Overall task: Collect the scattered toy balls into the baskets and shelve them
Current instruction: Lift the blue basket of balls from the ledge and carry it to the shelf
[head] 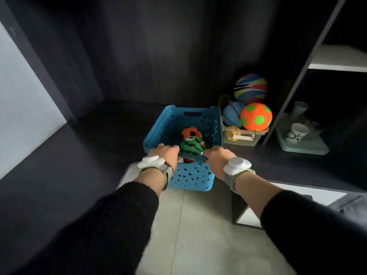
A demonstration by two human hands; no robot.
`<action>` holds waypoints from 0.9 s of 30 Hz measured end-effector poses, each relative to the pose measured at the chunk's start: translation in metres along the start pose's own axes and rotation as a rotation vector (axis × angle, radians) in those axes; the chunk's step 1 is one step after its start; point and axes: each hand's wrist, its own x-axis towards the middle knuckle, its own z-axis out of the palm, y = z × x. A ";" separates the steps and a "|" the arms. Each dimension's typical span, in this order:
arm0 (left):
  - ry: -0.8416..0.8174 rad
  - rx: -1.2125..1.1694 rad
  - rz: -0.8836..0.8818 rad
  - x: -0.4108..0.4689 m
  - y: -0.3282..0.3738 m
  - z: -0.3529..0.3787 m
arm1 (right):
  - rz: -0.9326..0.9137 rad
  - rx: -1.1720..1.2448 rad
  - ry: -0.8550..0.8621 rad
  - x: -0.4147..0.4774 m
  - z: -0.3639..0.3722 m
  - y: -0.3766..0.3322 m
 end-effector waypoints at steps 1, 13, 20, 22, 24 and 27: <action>-0.022 -0.010 -0.021 0.018 -0.005 0.002 | 0.011 0.002 -0.001 0.014 0.001 0.003; -0.080 0.045 0.057 0.177 0.001 -0.004 | 0.010 -0.066 0.045 0.150 -0.002 0.070; -0.115 -0.021 0.058 0.246 0.020 0.005 | -0.045 -0.122 -0.020 0.212 0.001 0.117; -0.122 -0.025 0.080 0.263 0.025 0.012 | -0.023 -0.086 -0.013 0.224 0.004 0.125; -0.120 -0.020 0.112 0.275 0.028 0.016 | -0.001 -0.050 -0.044 0.233 0.006 0.131; -0.101 0.004 0.126 0.302 0.032 0.027 | 0.028 -0.011 -0.092 0.253 0.009 0.143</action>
